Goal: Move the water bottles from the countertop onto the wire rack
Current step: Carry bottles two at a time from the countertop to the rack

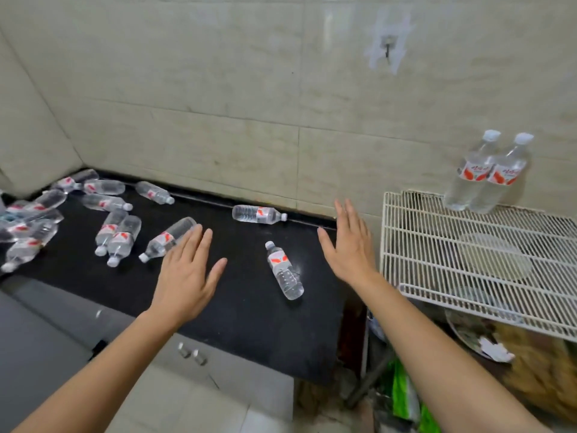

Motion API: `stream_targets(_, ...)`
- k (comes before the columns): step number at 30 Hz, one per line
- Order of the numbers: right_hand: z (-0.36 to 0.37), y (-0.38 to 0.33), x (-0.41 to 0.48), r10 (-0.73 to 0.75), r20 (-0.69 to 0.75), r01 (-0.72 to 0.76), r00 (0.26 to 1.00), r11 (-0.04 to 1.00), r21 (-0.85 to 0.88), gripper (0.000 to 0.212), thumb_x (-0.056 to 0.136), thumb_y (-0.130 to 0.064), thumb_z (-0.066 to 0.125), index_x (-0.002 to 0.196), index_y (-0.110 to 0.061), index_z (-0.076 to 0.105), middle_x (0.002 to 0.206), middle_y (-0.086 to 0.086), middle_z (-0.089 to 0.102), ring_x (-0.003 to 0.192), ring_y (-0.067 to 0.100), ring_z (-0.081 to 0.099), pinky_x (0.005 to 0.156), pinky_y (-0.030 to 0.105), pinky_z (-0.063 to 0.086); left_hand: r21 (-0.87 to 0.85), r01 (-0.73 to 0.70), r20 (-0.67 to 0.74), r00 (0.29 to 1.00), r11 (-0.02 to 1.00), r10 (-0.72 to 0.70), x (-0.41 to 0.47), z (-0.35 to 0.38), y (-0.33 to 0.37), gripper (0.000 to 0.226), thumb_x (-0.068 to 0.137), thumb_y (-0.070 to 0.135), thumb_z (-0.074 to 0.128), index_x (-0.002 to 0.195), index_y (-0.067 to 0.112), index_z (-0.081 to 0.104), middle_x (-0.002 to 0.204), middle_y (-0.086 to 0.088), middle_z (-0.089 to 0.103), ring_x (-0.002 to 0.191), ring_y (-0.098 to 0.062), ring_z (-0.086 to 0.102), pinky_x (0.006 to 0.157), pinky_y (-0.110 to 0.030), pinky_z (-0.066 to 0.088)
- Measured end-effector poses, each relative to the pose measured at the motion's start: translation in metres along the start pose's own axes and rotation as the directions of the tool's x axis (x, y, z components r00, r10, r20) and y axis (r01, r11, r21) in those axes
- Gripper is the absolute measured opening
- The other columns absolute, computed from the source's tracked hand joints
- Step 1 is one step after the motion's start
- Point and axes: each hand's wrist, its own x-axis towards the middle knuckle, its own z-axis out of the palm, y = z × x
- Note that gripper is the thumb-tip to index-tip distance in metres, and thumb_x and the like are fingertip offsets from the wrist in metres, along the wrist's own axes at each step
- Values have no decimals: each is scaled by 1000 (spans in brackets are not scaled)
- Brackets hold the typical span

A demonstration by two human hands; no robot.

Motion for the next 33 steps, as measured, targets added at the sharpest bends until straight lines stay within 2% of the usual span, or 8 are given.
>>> stream_targets(7, 107, -71, -8, 136, 160, -119, 978, 987, -112, 72, 102, -47, 45, 161, -16, 17, 170, 13, 11, 153, 34, 23, 124, 48, 21, -14, 28, 258, 966, 1000, -23, 6, 54, -127, 80, 94, 60, 21, 150, 6, 41, 158, -17, 38, 145, -35, 39, 109, -55, 40)
stream_targets(12, 146, -90, -14, 210, 210, -177, 955, 970, -166, 74, 101, -48, 48, 161, -15, 20, 169, 14, 16, 151, 35, 27, 122, 49, 23, -34, 6, 348, 937, 999, 6, 32, 83, -171, 72, 99, 56, 30, 152, 8, 36, 161, -14, 33, 149, -32, 32, 113, -54, 36)
stream_targets(15, 157, -81, -17, 260, 251, -216, 933, 958, -190, 76, 100, -51, 47, 161, -16, 17, 169, 13, 15, 152, 33, 26, 122, 50, 23, -65, -32, 382, 923, 997, 54, 48, 102, -170, 68, 102, 50, 39, 156, 10, 29, 165, -11, 25, 152, -28, 23, 117, -50, 30)
stream_targets(19, 171, -61, -4, 314, 241, -276, 918, 944, -179, 81, 97, -52, 53, 161, -15, 20, 168, 13, 20, 151, 32, 28, 120, 50, 26, -112, -41, 425, 901, 993, 85, 84, 123, -153, 69, 102, 50, 38, 157, 11, 26, 166, -11, 22, 153, -28, 20, 119, -50, 28)
stream_targets(24, 208, -39, 39, 289, 304, -261, 908, 957, -130, 82, 97, -54, 53, 161, -17, 18, 168, 13, 19, 152, 30, 27, 120, 45, 26, -118, -46, 463, 881, 992, 96, 139, 158, -132, 69, 102, 51, 36, 158, 12, 22, 167, -10, 19, 154, -26, 17, 120, -48, 25)
stream_targets(26, 230, -29, 63, 287, 330, -265, 899, 958, -109, 82, 97, -54, 53, 161, -18, 18, 168, 12, 19, 151, 29, 27, 120, 43, 27, -99, -39, 487, 870, 994, 82, 163, 177, -126, 69, 102, 50, 37, 158, 11, 23, 167, -9, 18, 154, -26, 16, 120, -48, 25)
stream_targets(29, 264, -17, 91, 283, 417, -277, 864, 958, -78, 85, 96, -57, 51, 161, -17, 14, 168, 11, 17, 151, 30, 27, 118, 45, 29, -74, 48, 535, 845, 996, -1, 189, 205, -118, 69, 102, 49, 40, 157, 11, 24, 167, -10, 19, 154, -27, 17, 120, -49, 25)
stream_targets(33, 296, -1, 103, 331, 549, -342, 768, 936, -86, 92, 94, -62, 52, 161, -15, 8, 151, 11, 42, 132, 29, 46, 100, 44, 46, -32, 60, 582, 813, 998, -31, 229, 244, -108, 70, 101, 48, 44, 156, 10, 26, 166, -11, 21, 153, -29, 18, 120, -50, 26)
